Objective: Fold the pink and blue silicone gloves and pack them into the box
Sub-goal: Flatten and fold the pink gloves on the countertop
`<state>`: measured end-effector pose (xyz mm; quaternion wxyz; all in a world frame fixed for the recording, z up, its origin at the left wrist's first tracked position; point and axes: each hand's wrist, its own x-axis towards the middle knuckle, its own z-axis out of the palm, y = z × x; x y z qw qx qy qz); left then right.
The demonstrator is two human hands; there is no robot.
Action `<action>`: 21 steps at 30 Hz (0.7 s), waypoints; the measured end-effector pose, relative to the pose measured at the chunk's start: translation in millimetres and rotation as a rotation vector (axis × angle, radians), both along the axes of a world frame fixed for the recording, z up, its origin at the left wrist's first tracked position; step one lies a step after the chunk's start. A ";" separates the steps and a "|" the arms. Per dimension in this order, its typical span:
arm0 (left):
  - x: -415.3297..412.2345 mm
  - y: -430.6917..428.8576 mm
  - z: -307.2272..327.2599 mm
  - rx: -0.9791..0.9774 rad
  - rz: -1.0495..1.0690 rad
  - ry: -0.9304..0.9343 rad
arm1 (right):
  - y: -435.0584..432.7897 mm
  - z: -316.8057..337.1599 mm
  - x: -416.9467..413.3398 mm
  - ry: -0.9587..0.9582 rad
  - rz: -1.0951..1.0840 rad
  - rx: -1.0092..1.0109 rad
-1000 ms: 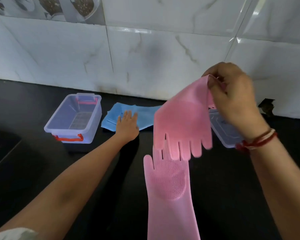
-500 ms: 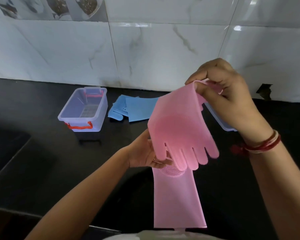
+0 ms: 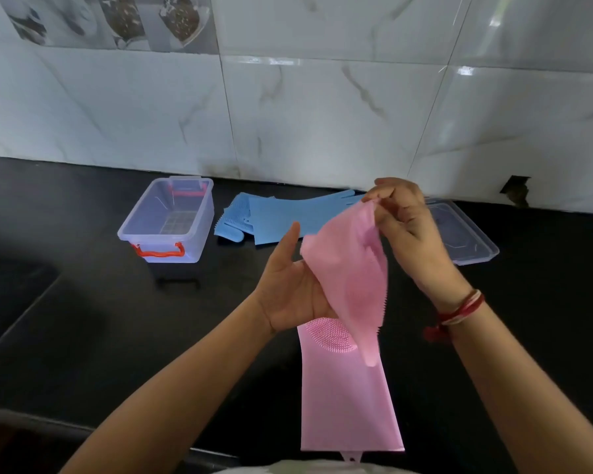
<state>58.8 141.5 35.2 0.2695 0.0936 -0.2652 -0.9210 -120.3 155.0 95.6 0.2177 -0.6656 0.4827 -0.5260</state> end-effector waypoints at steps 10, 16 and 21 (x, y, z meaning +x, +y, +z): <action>-5.4 4.1 -2.7 0.138 0.375 0.130 | -19.0 -95.1 -34.0 0.046 -0.452 0.520; 15.3 -4.5 -9.3 0.183 0.463 0.056 | -34.7 -143.4 -24.9 0.322 -0.412 0.761; 43.5 -7.8 -15.5 0.186 0.458 0.014 | -77.1 -137.9 1.4 0.518 -0.277 0.634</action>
